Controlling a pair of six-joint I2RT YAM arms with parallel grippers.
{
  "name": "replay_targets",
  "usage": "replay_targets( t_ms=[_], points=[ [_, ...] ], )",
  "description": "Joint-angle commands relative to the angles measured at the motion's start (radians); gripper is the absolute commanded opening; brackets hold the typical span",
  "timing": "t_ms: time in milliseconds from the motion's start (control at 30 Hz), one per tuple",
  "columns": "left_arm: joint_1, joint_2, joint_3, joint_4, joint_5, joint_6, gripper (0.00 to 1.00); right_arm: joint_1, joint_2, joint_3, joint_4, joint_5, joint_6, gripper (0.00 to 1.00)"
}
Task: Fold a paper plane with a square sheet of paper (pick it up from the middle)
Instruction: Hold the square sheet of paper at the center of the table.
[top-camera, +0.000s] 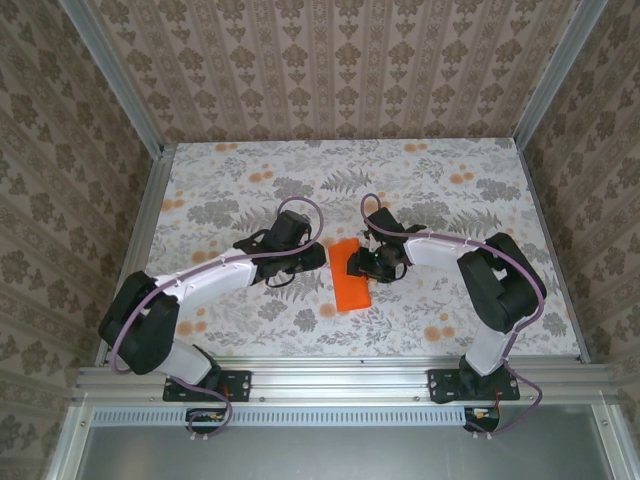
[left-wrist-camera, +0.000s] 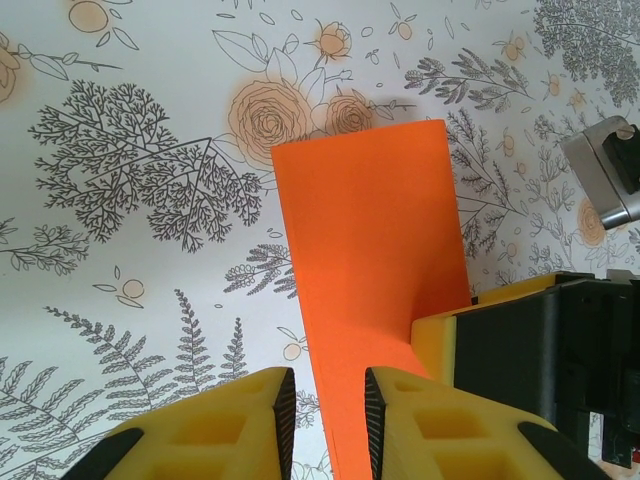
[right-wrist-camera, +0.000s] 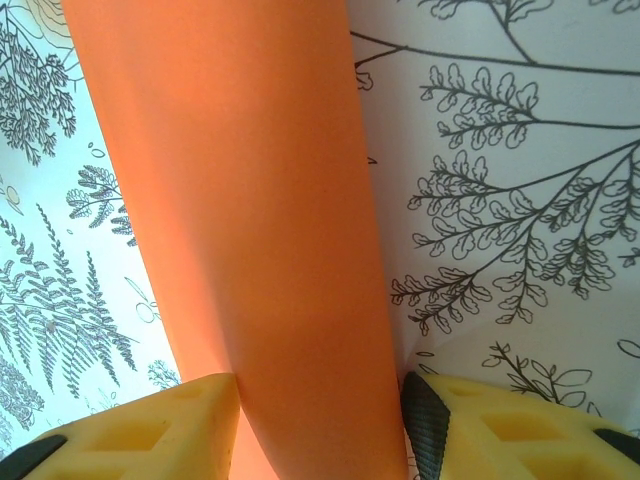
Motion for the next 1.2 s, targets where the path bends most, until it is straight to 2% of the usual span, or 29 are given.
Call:
replay_targets(
  t_ms=[0, 400, 600, 700, 833, 1167],
  points=[
    [-0.003, -0.003, 0.006, -0.009, 0.001, 0.005, 0.28, -0.004, 0.062, -0.004, -0.043, 0.043, -0.012, 0.52],
    [-0.009, 0.108, 0.069, -0.029, 0.084, 0.003, 0.26, 0.009, 0.099, 0.027, -0.110, 0.107, -0.036, 0.51],
    [-0.030, 0.200, 0.138, -0.072, 0.125, -0.002, 0.19, 0.010, 0.105, 0.024, -0.115, 0.111, -0.039, 0.51],
    [-0.041, 0.242, 0.169, -0.098, 0.124, -0.016, 0.09, 0.011, 0.105, 0.024, -0.115, 0.113, -0.041, 0.51],
    [-0.047, 0.288, 0.189, -0.098, 0.136, -0.038, 0.01, 0.013, 0.107, 0.025, -0.113, 0.111, -0.040, 0.51],
    [-0.048, 0.345, 0.211, -0.068, 0.154, -0.044, 0.01, 0.019, 0.114, 0.030, -0.112, 0.108, -0.040, 0.51]
  ],
)
